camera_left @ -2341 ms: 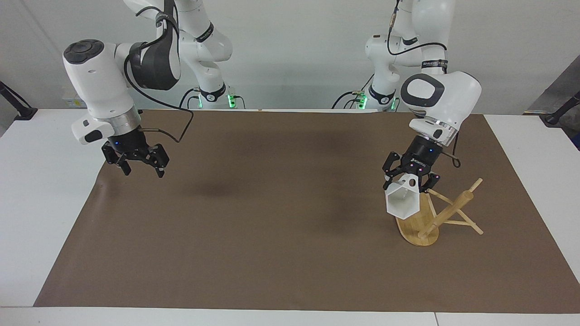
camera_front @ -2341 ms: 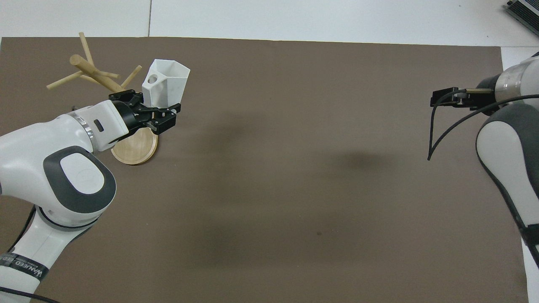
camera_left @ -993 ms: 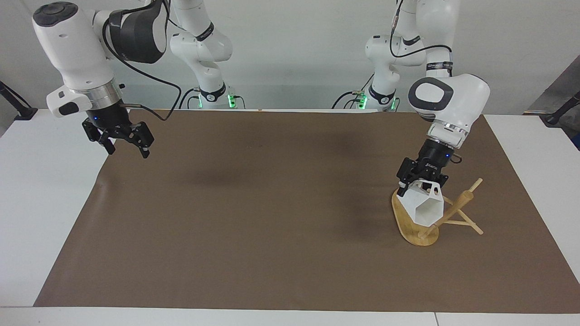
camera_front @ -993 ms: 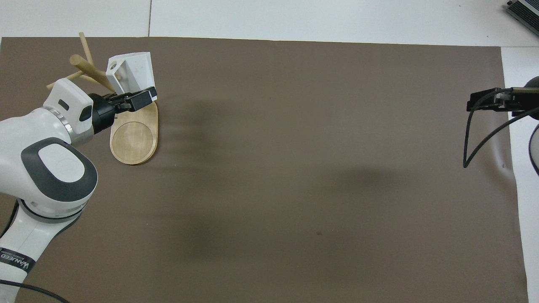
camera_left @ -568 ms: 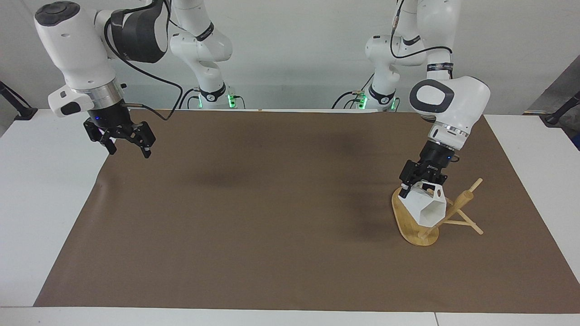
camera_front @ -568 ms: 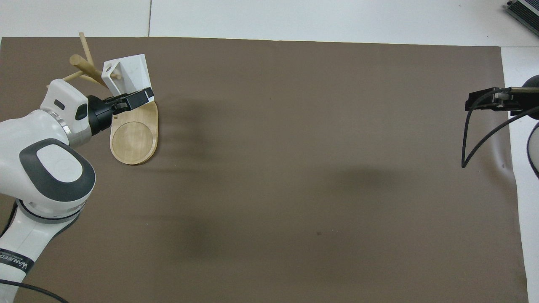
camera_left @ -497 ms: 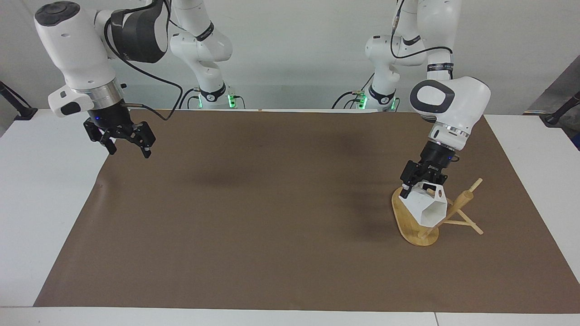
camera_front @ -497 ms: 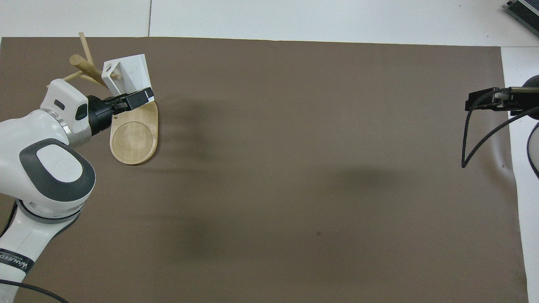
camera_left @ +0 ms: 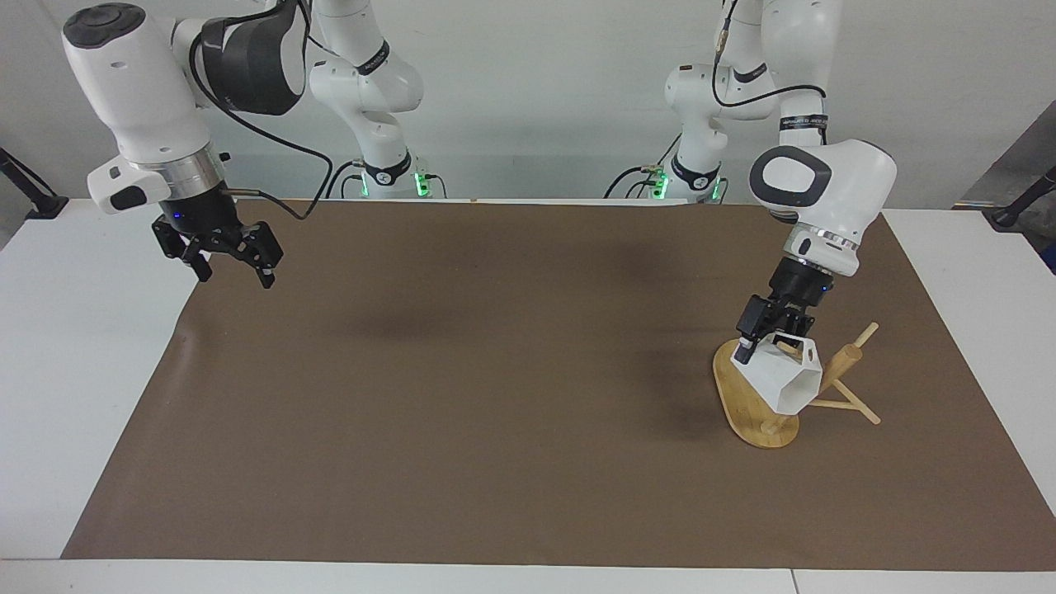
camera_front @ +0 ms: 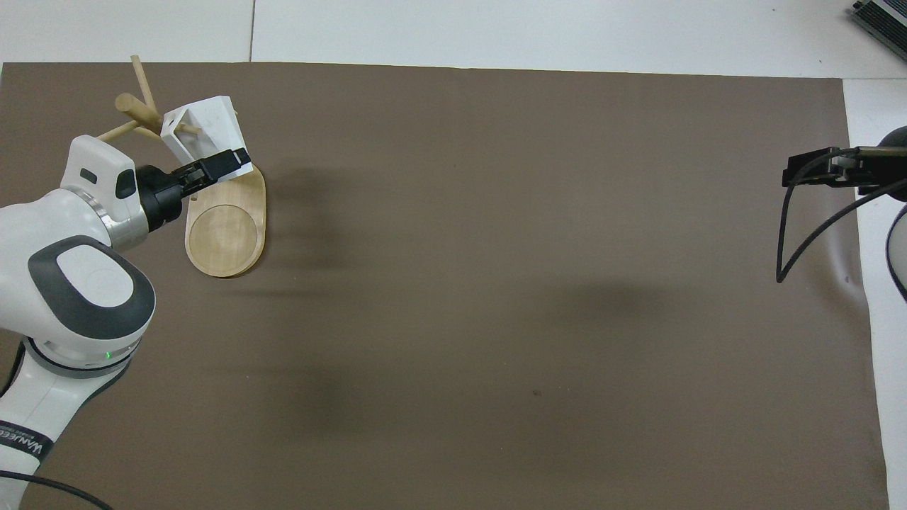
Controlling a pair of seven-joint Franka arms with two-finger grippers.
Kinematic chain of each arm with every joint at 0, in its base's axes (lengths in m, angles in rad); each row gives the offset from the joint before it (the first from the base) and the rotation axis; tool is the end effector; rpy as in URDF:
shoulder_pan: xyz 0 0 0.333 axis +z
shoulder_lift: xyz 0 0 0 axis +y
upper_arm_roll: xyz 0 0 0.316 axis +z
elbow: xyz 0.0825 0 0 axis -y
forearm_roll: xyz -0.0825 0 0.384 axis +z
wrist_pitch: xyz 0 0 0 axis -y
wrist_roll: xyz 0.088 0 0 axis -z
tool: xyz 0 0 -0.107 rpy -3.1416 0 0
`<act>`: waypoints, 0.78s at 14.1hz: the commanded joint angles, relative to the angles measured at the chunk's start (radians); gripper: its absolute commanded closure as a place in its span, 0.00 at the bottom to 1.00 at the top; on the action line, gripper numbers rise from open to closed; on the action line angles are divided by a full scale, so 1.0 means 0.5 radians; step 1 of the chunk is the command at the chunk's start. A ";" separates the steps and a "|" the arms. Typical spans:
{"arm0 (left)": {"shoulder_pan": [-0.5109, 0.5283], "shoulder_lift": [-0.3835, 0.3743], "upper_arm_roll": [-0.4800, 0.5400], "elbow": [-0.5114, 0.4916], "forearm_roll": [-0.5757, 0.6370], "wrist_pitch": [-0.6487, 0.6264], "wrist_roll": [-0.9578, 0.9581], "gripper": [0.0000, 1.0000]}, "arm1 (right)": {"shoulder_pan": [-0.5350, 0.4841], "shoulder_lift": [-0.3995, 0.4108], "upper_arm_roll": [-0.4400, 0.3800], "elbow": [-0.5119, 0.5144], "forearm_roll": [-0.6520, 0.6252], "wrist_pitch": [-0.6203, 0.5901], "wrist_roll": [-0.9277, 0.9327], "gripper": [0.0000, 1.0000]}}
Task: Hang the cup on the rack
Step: 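Move the cup with the left gripper onto a mug tree peg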
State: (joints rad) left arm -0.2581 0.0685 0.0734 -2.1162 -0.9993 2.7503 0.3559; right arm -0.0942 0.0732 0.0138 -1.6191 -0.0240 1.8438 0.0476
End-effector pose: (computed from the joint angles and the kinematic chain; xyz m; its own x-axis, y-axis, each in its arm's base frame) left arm 0.5824 -0.0747 0.4307 0.8174 0.3947 0.4196 0.0974 -0.8125 0.5747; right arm 0.5976 -0.0503 0.5850 0.9810 -0.1205 0.1518 -0.1243 -0.9921 0.0156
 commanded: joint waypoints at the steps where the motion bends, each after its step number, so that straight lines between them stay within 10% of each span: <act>1: 0.022 -0.017 -0.012 -0.053 0.032 0.003 -0.070 1.00 | -0.005 -0.030 -0.006 -0.035 -0.023 -0.015 0.015 0.00; 7: 0.038 -0.030 -0.012 -0.084 0.035 -0.003 -0.067 0.94 | -0.008 -0.030 -0.018 -0.038 -0.023 -0.015 0.024 0.00; 9: 0.035 -0.030 -0.012 -0.087 0.035 0.003 -0.067 0.00 | -0.005 -0.033 -0.015 -0.038 -0.020 -0.018 0.021 0.00; 11: 0.035 -0.030 -0.012 -0.084 0.035 0.006 -0.067 0.00 | -0.005 -0.033 -0.009 -0.038 -0.010 -0.021 0.021 0.00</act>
State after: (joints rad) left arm -0.2529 0.0687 0.0742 -2.1308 -0.9993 2.7502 0.3438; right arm -0.0949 0.0732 0.0039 -1.6222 -0.0239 1.8437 0.0476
